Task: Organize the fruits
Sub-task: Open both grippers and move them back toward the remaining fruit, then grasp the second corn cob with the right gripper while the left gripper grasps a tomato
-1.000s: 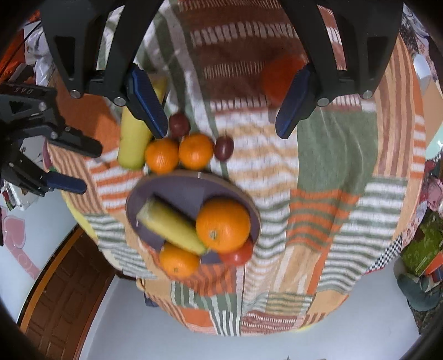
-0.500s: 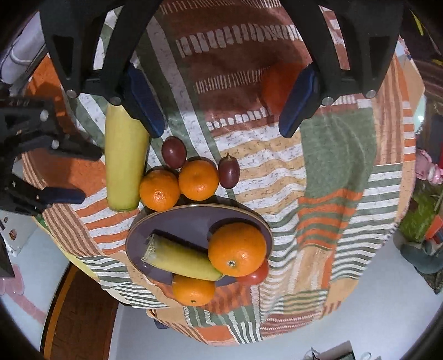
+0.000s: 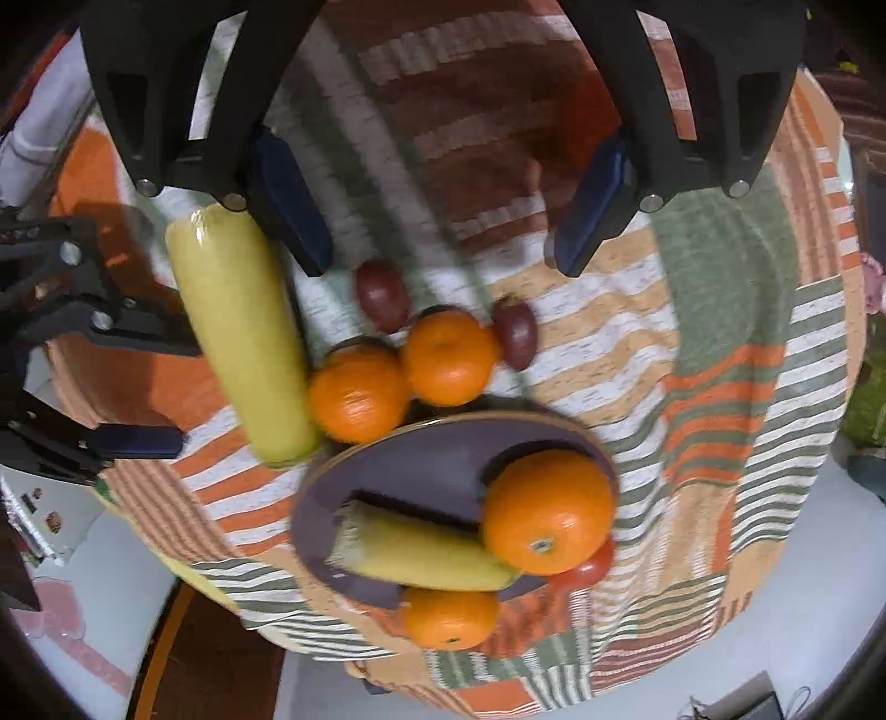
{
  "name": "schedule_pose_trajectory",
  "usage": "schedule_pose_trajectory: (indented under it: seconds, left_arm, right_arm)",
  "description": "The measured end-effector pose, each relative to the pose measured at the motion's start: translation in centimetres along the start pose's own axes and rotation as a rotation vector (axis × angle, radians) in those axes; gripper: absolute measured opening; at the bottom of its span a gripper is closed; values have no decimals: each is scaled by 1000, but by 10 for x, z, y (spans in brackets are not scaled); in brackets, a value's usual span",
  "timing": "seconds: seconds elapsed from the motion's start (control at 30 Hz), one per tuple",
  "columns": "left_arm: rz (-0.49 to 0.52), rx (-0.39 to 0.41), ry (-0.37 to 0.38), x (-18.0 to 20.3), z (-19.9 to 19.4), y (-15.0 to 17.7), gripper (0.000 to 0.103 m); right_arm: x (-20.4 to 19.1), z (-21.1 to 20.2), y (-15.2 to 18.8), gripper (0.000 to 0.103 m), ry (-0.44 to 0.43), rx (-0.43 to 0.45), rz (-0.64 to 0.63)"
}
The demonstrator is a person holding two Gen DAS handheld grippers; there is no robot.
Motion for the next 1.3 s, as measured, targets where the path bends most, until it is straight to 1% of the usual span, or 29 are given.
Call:
schedule_pose_trajectory:
  seconds: [0.1,0.23,0.3,0.4,0.5,0.57,0.63,0.67,0.73,0.87,0.97,1.1,1.2,1.27,1.3]
  left_arm:
    - [-8,26,55,19,-3,-10,83]
    - [-13,71,69,34,-10,-26,83]
    - [-19,71,71,33,-8,-30,83]
    - [-35,78,66,29,-11,-30,83]
    - [-70,102,57,15,-22,-24,83]
    - [-99,131,39,2,-35,-18,83]
    - [-128,151,23,-10,-45,-11,83]
    - [-152,165,5,-21,-52,-6,83]
    - [-187,179,-13,-35,-60,3,83]
    - [-268,191,-32,-67,-69,23,84]
    - [-328,178,-30,-84,-66,39,84]
    - [-370,164,-13,-89,-59,54,84]
    - [-373,157,-4,-87,-54,61,84]
    - [-371,153,-4,-84,-48,61,84]
    - [-370,152,-5,-83,-45,60,84]
  right_arm:
    - [13,-7,0,68,27,14,20]
    - [30,-22,-5,68,53,44,52]
    - [33,-29,-9,68,45,59,68]
    - [26,-35,-18,68,7,77,74]
    - [10,-30,-23,70,-20,76,52]
    - [-4,-20,-25,70,-41,56,33]
    - [-17,-9,-26,71,-44,39,6]
    - [-22,-7,-28,74,-47,40,1]
    - [-31,1,-28,75,-50,26,-16]
    - [-44,16,-23,75,-41,-18,-47]
    - [-47,22,-19,74,-35,-16,-44]
    - [-50,23,-18,69,-56,-22,-43]
    - [-47,19,-17,61,-69,-23,-35]
    - [-42,14,-14,53,-87,-25,-25]
    - [-38,11,-12,50,-88,-25,-28]
Point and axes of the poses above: each gripper's, at about its wrist camera, not at the fingertips, and z roughly the way its jaws point, x to its right, y to its underside, the point moved 10 cm from there along z, roughly the way its jaws point, and after that the axes turned 1 degree about y, right-handed, at the moved point
